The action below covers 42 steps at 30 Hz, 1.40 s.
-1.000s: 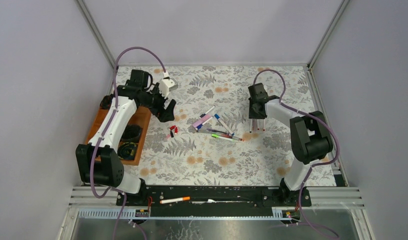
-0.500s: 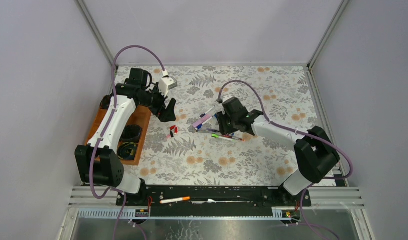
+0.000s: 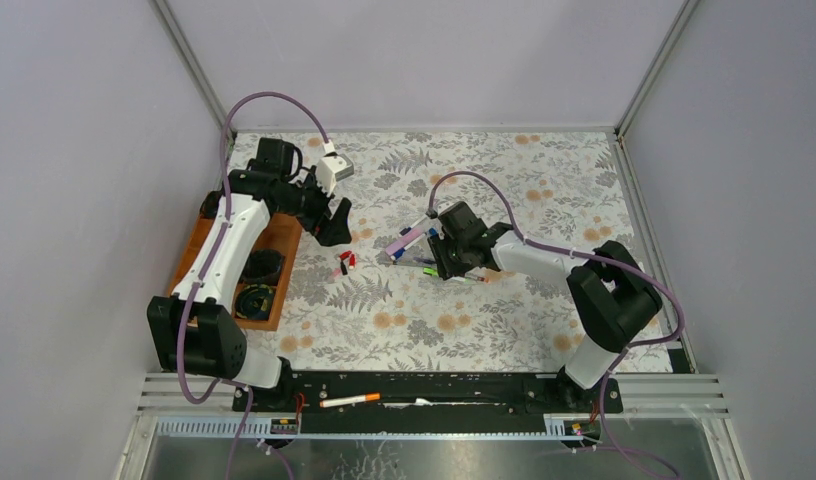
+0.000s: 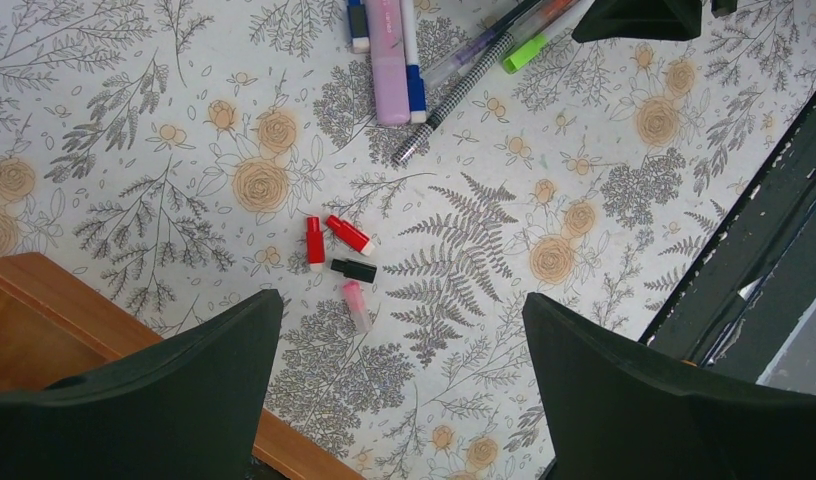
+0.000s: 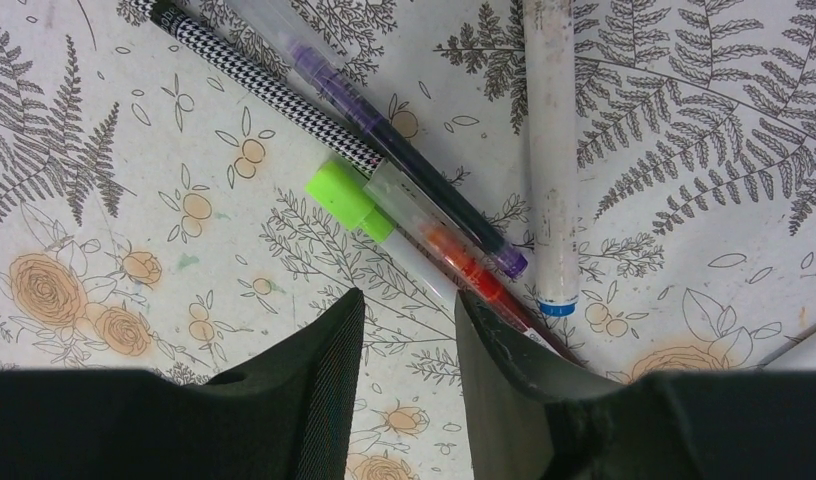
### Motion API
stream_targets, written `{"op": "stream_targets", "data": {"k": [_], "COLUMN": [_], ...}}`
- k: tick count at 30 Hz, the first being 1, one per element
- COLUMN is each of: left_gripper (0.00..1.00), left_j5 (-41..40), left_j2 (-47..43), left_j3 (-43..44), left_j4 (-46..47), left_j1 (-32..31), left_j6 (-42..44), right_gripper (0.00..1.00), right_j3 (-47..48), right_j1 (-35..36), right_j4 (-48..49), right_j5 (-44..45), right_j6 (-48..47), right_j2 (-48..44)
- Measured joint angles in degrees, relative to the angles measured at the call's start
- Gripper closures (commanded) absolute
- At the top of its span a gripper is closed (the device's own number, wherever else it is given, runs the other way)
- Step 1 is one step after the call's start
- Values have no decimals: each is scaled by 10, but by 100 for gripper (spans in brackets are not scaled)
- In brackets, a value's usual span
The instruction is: Open the pen caps
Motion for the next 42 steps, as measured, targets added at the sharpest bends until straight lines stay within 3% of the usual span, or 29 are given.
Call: {"op": "stream_targets", "data": {"k": [20, 27, 32, 42], "left_gripper": [2, 1, 1, 1], "left_j5": [3, 21, 42, 85], "left_j2": [0, 0, 0, -9], "left_j3": [-2, -2, -2, -28], "left_j4": [-21, -31, -45, -72], "left_j1": [0, 0, 0, 0], "left_j6": [15, 23, 39, 97], "right_gripper": [55, 60, 67, 94], "right_j3": [-24, -60, -73, -74], "right_j1": [0, 22, 54, 57], "right_j4": [35, 84, 110, 111], "right_j5": [-2, 3, 0, -23], "right_j6": [-10, -2, 1, 2], "right_j2": [28, 10, 5, 7]}}
